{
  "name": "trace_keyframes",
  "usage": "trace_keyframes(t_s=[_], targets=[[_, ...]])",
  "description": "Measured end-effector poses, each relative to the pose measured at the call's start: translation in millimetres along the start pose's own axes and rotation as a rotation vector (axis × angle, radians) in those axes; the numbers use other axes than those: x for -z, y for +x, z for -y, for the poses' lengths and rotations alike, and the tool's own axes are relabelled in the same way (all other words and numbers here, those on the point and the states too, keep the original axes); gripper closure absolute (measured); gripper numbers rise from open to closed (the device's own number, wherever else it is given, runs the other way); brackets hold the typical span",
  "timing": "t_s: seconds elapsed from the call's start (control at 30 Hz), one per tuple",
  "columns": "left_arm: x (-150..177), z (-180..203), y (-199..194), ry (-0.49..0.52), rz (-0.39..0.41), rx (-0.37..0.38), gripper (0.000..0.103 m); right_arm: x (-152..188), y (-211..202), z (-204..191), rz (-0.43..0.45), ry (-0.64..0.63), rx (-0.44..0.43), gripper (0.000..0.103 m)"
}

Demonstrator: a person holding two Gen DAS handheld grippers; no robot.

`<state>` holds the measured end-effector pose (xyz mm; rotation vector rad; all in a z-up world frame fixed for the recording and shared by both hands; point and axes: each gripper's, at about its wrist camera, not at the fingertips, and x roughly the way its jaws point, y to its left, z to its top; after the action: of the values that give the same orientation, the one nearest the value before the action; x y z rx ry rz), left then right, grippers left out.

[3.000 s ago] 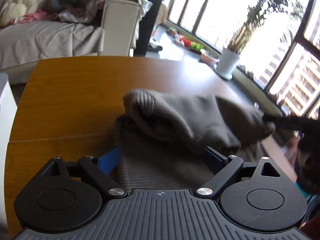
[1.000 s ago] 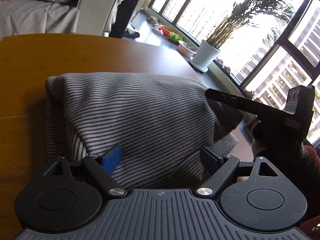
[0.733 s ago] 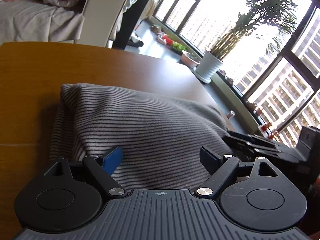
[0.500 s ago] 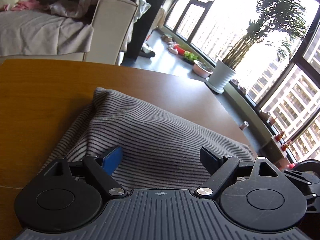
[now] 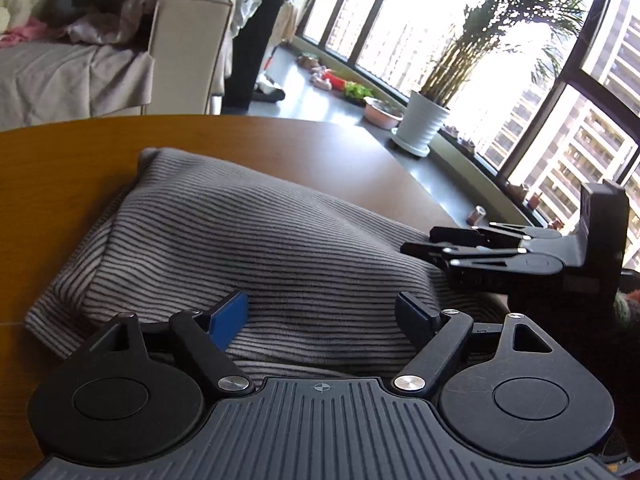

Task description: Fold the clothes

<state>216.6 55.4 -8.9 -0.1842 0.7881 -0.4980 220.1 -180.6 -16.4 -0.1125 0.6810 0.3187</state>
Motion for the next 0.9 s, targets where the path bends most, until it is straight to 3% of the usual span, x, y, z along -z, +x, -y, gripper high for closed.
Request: trace_keyframes(t_s=[0.2, 0.37, 0.47, 0.57, 0.7, 0.77, 0.8, 0.9], targets=[[-13, -17, 20, -0.003, 0.012, -0.040, 0.019, 18, -35, -16, -0.023, 0.014, -0.033, 0.047], [-26, -22, 29, 0.019, 0.025, -0.062, 0.019, 19, -59, -31, -0.031, -0.018, -0.131, 0.044], [-26, -10, 12, 0.076, 0.059, -0.098, 0.019, 11, -72, -26, 0.027, -0.001, -0.140, 0.039], [-25, 0, -12, 0.083, 0.101, -0.062, 0.016, 0, -75, -17, 0.097, 0.016, -0.138, 0.039], [-14, 6, -17, 0.026, 0.048, 0.057, 0.022, 9, -42, -19, 0.032, 0.015, -0.106, 0.040], [-2, 8, -7, 0.037, 0.000, 0.061, 0.030, 22, -24, -26, -0.035, 0.007, -0.088, 0.041], [4, 9, -3, 0.054, -0.016, 0.049, 0.032, 27, -27, -29, -0.025, 0.018, -0.089, 0.041], [10, 9, 4, 0.119, -0.017, 0.022, 0.030, 33, -38, -32, -0.033, 0.037, -0.114, 0.041]])
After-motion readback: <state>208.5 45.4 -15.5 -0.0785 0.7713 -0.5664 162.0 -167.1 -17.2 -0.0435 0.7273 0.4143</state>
